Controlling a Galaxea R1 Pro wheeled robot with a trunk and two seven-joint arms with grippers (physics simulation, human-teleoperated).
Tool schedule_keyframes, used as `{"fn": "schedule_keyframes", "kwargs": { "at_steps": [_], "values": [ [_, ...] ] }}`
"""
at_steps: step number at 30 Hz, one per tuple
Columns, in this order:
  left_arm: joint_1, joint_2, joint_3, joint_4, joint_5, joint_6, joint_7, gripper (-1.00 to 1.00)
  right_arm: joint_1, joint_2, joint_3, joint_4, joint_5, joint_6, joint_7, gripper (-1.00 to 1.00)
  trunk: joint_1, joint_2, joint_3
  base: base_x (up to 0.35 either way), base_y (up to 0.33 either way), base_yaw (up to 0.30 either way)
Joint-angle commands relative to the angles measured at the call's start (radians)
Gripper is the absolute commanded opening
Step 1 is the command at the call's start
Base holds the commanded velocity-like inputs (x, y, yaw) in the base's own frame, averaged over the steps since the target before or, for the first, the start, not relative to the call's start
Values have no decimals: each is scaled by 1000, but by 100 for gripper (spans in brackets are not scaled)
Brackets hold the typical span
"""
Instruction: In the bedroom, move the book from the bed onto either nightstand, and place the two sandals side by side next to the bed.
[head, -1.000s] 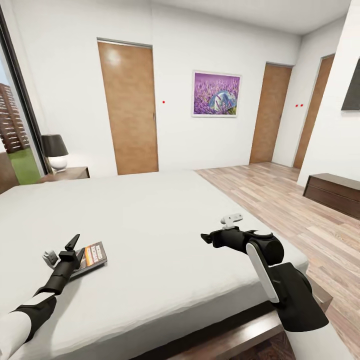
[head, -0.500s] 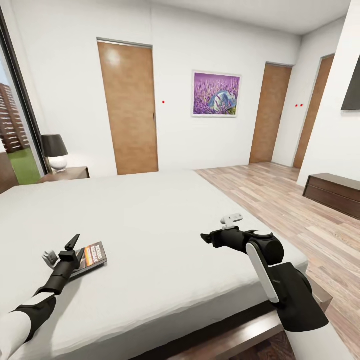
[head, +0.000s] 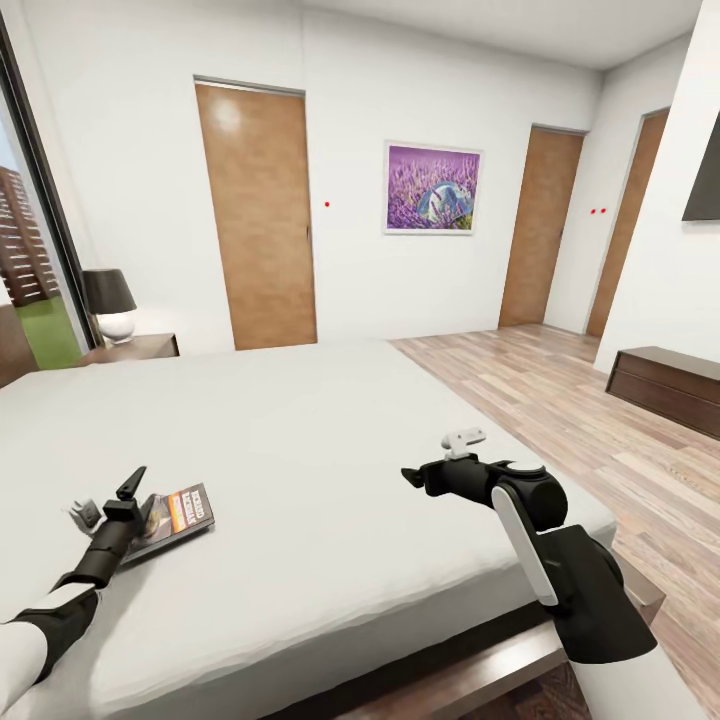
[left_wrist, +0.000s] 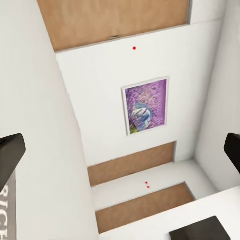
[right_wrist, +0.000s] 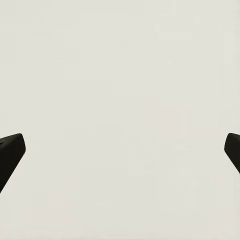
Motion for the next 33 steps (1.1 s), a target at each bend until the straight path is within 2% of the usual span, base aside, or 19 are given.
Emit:
{"fn": "schedule_keyframes", "kwargs": {
  "at_steps": [1,2,5,6,7,8,10,13,16,22,24,25,26,27,28,29,32,33],
  "values": [
    [-2,12,-8,-1,10,10,-3,100,-1,-1,1,0,-1,4,0,100,0,0,-1,0,0,0],
    [-8,34,-8,-6,10,10,-3,100,0,-1,1,1,-2,4,0,100,0,0,-1,0,0,0],
    [-26,68,-8,-17,9,4,-1,100,0,-1,2,3,-2,4,0,100,0,0,-1,0,0,0],
    [-26,68,-8,-17,9,4,-1,100,0,-1,2,3,-2,4,0,100,0,0,-1,0,0,0],
    [-45,95,-8,-33,9,-2,5,100,0,-1,3,3,-2,4,0,100,0,0,-1,0,0,0],
    [-45,95,-8,-33,9,-2,5,100,0,-1,3,3,-2,4,0,100,0,0,-1,0,0,0],
    [-62,132,-9,-59,9,-7,15,100,0,-1,4,4,-2,4,0,100,0,0,-1,0,0,0],
    [-78,208,-8,-114,8,-16,37,100,0,-1,4,6,-2,4,0,100,0,0,-1,0,0,0],
    [-90,297,-8,-185,8,-38,71,100,0,-1,5,9,-2,4,0,100,0,0,-1,0,0,0],
    [-119,464,-9,-335,1,-116,153,100,1,-2,5,13,-2,4,0,100,0,0,-1,0,0,0],
    [-126,511,-9,-365,-24,-133,187,100,2,-2,5,14,-2,4,0,100,0,0,-1,0,0,0],
    [-126,511,-9,-365,-24,-133,187,100,2,-2,5,14,-2,4,0,100,0,0,-1,0,0,0],
    [-139,546,-9,-384,-78,-146,212,100,3,-3,4,18,-2,4,0,100,0,0,-1,0,0,0],
    [-145,559,-9,-390,-105,-151,222,100,3,-3,4,21,-2,4,0,100,0,0,-1,0,0,0],
    [-153,569,-9,-395,-134,-155,231,100,4,-3,4,24,-2,4,0,100,0,0,-1,0,0,0],
    [-153,569,-9,-395,-134,-155,231,100,4,-3,4,24,-2,4,0,100,0,0,-1,0,0,0],
    [-182,591,-9,-404,-232,-161,256,100,6,-4,3,33,-2,4,0,100,0,0,-1,0,0,0],
    [-182,591,-9,-404,-232,-161,256,100,6,-4,3,33,-2,4,0,100,0,0,-1,0,0,0]
  ]
}}
